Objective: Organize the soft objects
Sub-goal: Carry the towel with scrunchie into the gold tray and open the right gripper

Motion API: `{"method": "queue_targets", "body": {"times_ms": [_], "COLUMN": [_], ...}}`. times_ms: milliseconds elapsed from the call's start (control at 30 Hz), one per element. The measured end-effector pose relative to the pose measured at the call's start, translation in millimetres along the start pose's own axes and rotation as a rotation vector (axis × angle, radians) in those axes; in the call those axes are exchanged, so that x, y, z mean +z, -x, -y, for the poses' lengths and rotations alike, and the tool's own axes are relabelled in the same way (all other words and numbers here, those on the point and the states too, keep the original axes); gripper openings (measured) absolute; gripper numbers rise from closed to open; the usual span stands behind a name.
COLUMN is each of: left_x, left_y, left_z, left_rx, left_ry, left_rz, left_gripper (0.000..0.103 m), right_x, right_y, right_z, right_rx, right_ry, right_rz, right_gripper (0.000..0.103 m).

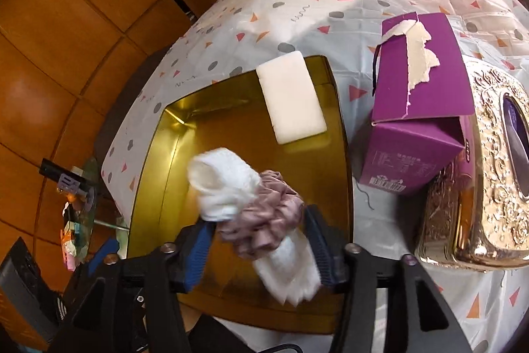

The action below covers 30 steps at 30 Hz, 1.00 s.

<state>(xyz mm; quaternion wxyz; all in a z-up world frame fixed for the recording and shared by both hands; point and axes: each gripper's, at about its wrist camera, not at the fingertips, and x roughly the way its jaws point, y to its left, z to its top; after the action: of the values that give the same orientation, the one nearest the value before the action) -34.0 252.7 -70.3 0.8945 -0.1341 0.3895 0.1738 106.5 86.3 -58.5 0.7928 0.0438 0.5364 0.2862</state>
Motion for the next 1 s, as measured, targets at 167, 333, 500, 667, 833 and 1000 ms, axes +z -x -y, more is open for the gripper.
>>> {"method": "queue_targets", "body": {"times_ms": [167, 333, 500, 667, 833, 1000], "left_x": [-1, -1, 2, 5, 6, 5], "left_y": [-3, -2, 6, 13, 18, 21], "left_z": [-1, 0, 4, 9, 15, 26], "left_rx": [0.0, 0.007, 0.016, 0.016, 0.006, -0.018], "left_ry": [0.007, 0.005, -0.012, -0.029, -0.05, -0.084], "left_rz": [-0.013, -0.008, 0.021, 0.041, 0.056, 0.057], "left_gripper": [0.099, 0.099, 0.099, 0.099, 0.099, 0.099], "right_x": [-4, -13, -22, -31, -38, -44], "right_y": [11, 31, 51, 76, 104, 130], "right_z": [-2, -5, -4, 11, 41, 86], "right_rx": [-0.036, -0.108, -0.201, -0.273, -0.328, -0.403], "right_ry": [0.038, 0.102, 0.159, 0.173, 0.146, 0.06], "right_rz": [0.051, 0.132, 0.222, 0.307, 0.361, 0.39], "right_gripper": [0.069, 0.069, 0.069, 0.069, 0.069, 0.069]}}
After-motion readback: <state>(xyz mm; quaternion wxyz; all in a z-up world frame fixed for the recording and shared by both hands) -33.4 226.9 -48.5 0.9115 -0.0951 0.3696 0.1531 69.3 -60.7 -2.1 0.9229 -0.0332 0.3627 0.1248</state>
